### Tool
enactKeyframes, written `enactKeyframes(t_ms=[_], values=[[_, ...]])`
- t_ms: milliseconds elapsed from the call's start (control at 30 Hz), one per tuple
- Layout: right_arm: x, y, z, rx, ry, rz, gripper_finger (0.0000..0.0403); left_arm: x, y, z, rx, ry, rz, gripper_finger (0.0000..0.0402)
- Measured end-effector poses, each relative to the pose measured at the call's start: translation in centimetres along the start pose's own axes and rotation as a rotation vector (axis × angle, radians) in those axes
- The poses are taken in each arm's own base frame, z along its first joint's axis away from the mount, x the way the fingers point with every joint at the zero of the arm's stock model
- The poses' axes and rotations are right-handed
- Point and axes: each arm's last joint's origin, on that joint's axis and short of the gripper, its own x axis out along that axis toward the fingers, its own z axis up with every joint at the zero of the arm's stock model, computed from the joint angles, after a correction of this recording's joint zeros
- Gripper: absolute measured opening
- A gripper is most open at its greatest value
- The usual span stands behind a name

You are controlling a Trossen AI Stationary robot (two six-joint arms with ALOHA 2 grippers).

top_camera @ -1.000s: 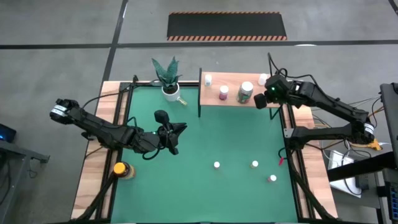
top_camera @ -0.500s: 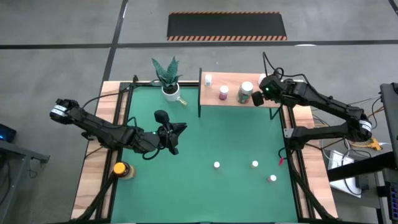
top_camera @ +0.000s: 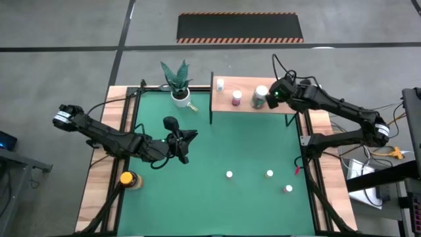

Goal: Pick and place medicine bottles onto shelf by color
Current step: Put the left light pink pill bottle on the shelf, then put the bottom light yellow pill bottle on the shelf

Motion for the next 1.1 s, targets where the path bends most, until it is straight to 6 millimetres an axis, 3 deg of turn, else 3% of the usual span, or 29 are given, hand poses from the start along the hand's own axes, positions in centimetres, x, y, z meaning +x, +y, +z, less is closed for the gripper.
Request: enactKeyframes(t_ms=[667, 833, 967, 1100], values=[[-0.2, -1.7, 0.1, -0.037, -0.011, -0.029, 0.0008, 0.0, 0.0, 0.0, -0.002, 0.0, 0.0, 0.0033], [-1.0, -2.1, 0.5, -0.031, -0.039, -0.009, 0.0008, 0.0, 0.0, 0.0, -0.002, 0.0, -0.001, 0.0033], [-3.0, -2.2, 0.7, 0.006, -0.071, 0.162, 0.0008, 0.0, 0.0, 0.0, -0.002, 0.0, -0.001, 0.0033], [-5.3, -1.4, -0.6, 0.005, -0.069, 0.416, 0.0008, 0.0, 0.0, 0.0, 0.004, 0.001, 0.0, 0.0033]])
